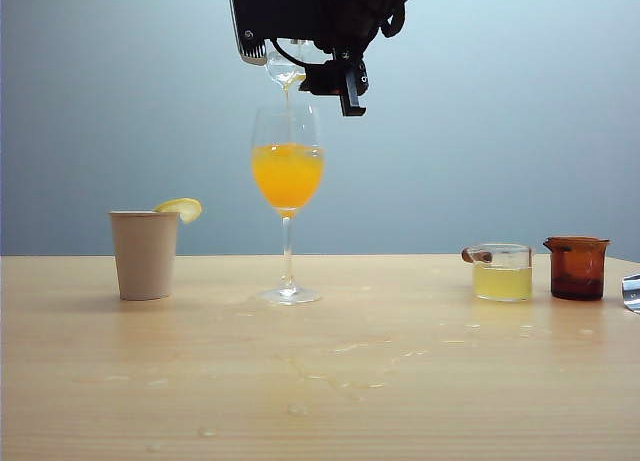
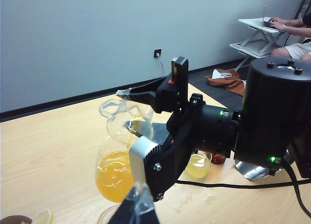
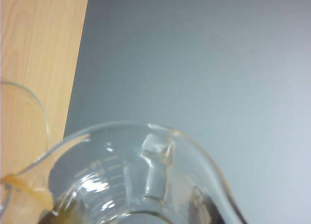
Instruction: Pick up the second measuring cup from the left, pour the orange juice inside into the goblet, and finally put the measuring cup back in its original place.
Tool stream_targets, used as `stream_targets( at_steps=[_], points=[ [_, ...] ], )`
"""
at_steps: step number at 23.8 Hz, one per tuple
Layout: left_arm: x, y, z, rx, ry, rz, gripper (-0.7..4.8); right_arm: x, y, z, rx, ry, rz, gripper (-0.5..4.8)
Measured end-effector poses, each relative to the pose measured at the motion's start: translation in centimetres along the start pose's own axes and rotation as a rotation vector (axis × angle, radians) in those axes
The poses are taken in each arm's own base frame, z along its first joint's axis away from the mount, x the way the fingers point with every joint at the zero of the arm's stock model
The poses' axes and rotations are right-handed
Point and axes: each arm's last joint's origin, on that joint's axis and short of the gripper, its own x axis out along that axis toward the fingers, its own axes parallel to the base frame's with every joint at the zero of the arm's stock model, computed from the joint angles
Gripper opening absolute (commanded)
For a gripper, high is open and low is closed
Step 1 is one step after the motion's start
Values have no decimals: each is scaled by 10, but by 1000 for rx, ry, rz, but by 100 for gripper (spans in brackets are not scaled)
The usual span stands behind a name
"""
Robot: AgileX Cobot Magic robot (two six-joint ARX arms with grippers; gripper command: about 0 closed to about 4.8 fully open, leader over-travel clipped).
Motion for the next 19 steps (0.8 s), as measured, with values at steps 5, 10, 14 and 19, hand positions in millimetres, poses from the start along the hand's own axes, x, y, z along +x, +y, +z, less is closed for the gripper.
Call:
stream_targets(
  at_steps=[5, 10, 14, 19],
  points=[
    [0, 0, 0, 0, 0, 0, -6, 0, 0, 0, -32, 0, 0, 278],
    [0, 0, 0, 0, 0, 0, -6, 0, 0, 0, -73, 0, -1, 278],
    [0, 0, 0, 0, 0, 0, -6, 0, 0, 0, -74, 0, 0, 278],
    [0, 0, 0, 0, 0, 0, -6, 0, 0, 0, -75, 0, 0, 278]
  ],
)
